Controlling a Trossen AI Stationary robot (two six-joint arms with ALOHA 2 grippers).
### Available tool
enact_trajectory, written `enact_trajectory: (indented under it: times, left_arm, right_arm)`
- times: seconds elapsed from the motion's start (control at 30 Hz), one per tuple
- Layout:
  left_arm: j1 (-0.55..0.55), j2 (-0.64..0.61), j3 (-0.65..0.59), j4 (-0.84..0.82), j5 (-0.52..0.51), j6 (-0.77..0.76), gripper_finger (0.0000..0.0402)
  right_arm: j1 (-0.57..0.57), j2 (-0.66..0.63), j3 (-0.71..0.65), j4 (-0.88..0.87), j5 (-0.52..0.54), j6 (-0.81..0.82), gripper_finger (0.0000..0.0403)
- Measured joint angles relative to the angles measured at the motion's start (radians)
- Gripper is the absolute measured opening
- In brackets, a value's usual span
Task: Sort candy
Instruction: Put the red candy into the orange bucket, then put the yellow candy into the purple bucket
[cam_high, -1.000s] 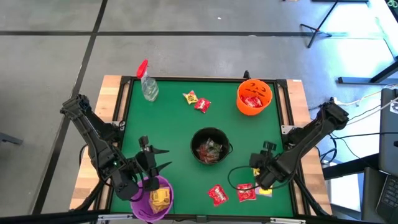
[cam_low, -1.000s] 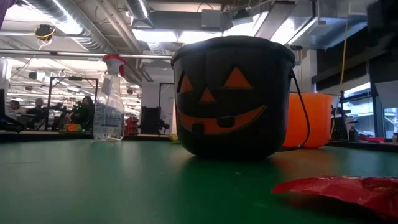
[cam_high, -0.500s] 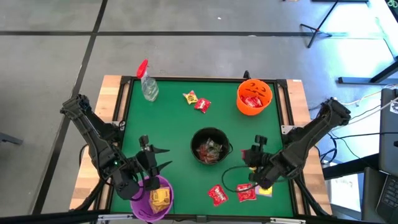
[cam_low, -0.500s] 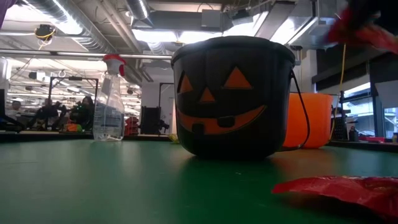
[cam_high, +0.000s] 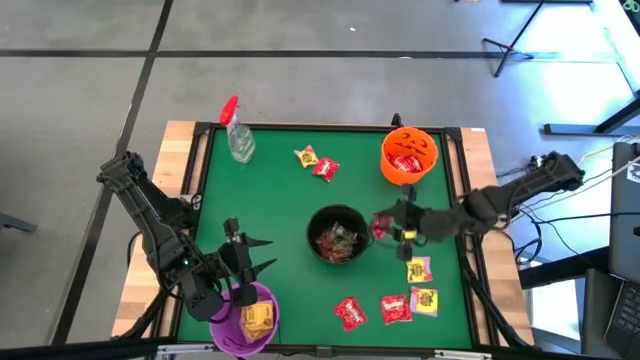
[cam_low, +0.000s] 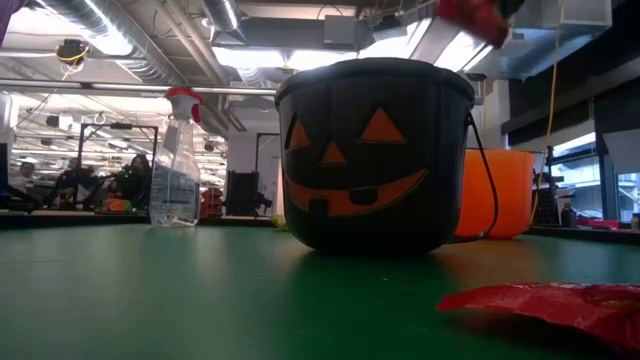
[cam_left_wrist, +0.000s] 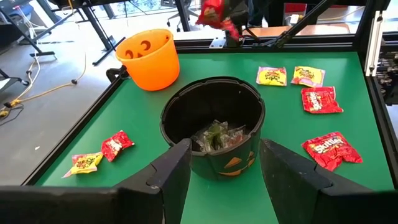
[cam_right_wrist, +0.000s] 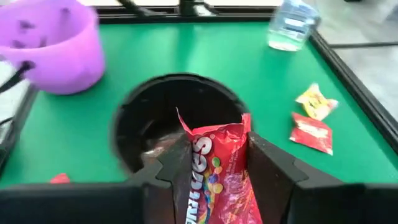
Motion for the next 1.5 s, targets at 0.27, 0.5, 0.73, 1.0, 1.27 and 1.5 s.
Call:
enact_trajectory:
  times: [0.27, 0.5, 0.73, 1.0, 1.27, 1.5]
  left_arm:
    - [0.0, 0.0, 0.0, -0.001, 0.0, 0.003, 0.0179]
    - [0.003, 0.0, 0.0, -0.005, 0.0, 0.003, 0.0179]
    - [0.003, 0.0, 0.0, -0.009, 0.0, 0.003, 0.0179]
    - [0.003, 0.0, 0.0, -0.009, 0.0, 0.003, 0.0179]
    - [0.003, 0.0, 0.0, -0.009, 0.0, 0.001, 0.0179]
    - [0.003, 0.0, 0.0, -0.009, 0.0, -0.001, 0.0179]
  right_arm:
    - [-0.343, -0.174, -0.149, 0.035, -0.033, -0.072, 0.0134]
    - [-0.721, -0.279, -0.222, 0.135, -0.064, -0.169, 0.0134]
    - [-1.072, -0.243, -0.255, 0.134, -0.296, -0.2, 0.0134]
    - [-1.271, -0.168, -0.265, 0.061, -0.412, -0.172, 0.0157]
    - [-1.285, -0.175, -0.248, 0.045, -0.518, -0.162, 0.0206]
    - [-1.284, -0.214, -0.151, -0.031, -0.653, -0.182, 0.0214]
